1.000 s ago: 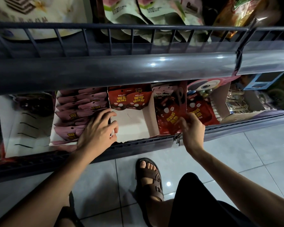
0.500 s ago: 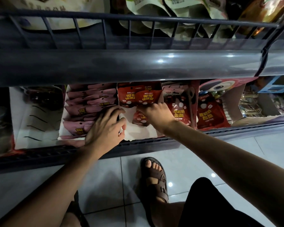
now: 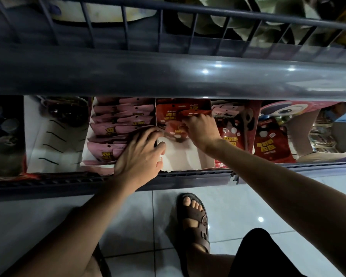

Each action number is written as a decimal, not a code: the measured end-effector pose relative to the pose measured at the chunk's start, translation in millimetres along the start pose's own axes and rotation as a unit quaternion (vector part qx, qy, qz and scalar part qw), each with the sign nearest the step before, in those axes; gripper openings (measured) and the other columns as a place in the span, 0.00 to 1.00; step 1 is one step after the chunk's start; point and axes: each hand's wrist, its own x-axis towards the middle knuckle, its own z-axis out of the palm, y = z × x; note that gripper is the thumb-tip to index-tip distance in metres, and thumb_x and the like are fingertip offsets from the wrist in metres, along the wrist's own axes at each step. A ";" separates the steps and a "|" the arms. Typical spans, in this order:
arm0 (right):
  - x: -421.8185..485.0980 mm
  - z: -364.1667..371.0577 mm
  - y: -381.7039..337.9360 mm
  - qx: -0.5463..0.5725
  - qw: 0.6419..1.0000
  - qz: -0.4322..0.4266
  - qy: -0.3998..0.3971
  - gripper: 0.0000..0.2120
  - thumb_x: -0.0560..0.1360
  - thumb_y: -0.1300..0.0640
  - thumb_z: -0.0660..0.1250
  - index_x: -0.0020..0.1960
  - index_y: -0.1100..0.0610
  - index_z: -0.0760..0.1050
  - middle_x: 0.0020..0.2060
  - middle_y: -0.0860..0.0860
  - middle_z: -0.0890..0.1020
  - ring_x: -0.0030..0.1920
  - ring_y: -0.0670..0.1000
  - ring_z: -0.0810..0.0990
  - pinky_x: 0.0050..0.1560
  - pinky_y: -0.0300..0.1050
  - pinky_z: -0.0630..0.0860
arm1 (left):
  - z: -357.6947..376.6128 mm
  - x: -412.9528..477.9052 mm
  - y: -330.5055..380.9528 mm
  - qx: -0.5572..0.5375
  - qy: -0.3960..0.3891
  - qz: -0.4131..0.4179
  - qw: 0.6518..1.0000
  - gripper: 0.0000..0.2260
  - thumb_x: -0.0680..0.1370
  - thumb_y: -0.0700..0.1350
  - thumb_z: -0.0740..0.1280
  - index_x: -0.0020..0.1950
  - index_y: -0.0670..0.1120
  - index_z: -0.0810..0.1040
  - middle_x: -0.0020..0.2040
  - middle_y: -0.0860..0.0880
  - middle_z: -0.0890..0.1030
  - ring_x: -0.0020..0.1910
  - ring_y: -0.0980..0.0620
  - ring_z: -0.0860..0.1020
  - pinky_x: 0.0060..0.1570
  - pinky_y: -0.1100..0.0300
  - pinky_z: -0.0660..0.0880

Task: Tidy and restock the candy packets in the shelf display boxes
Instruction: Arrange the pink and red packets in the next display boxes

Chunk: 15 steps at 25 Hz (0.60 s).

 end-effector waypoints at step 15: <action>36.4 12.9 -27.4 -0.059 0.995 -0.028 0.070 0.09 0.80 0.59 0.61 0.59 0.56 0.76 0.43 0.53 0.82 0.38 0.51 0.78 0.38 0.42 0.65 | 0.1 1.3 -1.4 0.002 -0.001 0.007 1.000 0.09 0.70 0.46 0.66 0.49 0.48 0.76 0.65 0.46 0.72 0.70 0.44 0.64 0.61 0.47 0.70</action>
